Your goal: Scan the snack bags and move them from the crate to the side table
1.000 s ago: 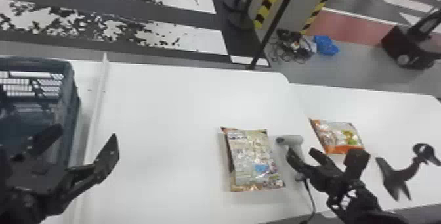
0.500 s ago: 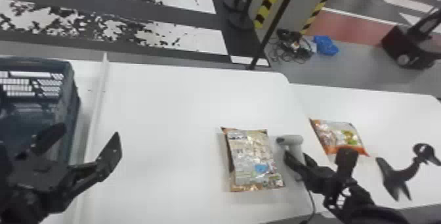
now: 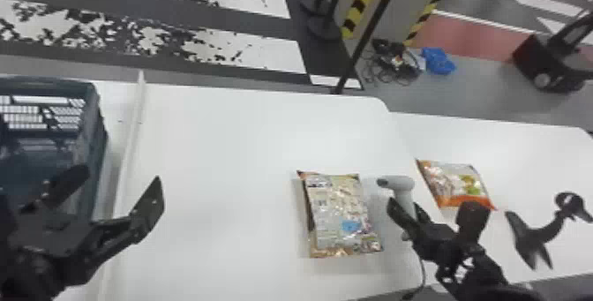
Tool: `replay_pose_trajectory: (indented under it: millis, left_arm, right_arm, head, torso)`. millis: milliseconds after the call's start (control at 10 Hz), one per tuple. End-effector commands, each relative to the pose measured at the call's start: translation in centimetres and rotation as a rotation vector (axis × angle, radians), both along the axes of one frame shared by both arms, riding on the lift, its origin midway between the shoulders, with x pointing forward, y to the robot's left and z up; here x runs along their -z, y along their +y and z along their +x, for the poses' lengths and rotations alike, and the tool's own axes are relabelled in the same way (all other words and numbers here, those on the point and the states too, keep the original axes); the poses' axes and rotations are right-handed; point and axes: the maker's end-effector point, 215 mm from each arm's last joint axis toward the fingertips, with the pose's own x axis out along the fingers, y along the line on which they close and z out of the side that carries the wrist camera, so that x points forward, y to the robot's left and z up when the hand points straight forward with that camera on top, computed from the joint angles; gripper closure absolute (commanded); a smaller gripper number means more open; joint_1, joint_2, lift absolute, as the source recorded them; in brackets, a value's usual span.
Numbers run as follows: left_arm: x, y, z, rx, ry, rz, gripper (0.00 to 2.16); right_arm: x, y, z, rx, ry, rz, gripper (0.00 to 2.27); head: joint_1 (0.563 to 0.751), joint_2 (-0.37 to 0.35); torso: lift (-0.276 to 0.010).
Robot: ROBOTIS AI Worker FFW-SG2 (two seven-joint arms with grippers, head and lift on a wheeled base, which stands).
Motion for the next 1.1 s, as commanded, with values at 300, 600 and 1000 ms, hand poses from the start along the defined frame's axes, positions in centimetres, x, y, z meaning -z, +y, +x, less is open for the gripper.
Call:
replay_pose_trajectory:
  millis: [300, 600, 1000]
  left_arm:
    - [-0.2, -0.4, -0.1, 0.008, -0.003, 0.002, 0.02]
    - [-1.4, -1.3, 0.1, 0.035, -0.019, -0.013, 0.02]
    - [-1.3, -1.3, 0.1, 0.053, -0.017, -0.014, 0.02]
  right_arm:
    - [-7.7, 2.6, -2.6, 0.079, -0.117, -0.032, 2.24]
    - [-8.7, 7.6, -5.7, 0.106, -0.022, 0.025, 2.24]
    - [-8.6, 17.3, -6.2, 0.028, 0.025, 0.016, 2.24]
  head:
    - [0.695, -0.35]
    - [0.695, -0.35]
    - [0.695, -0.35]
  torso:
    - [-0.087]
    - [-0.087]
    - [-0.087]
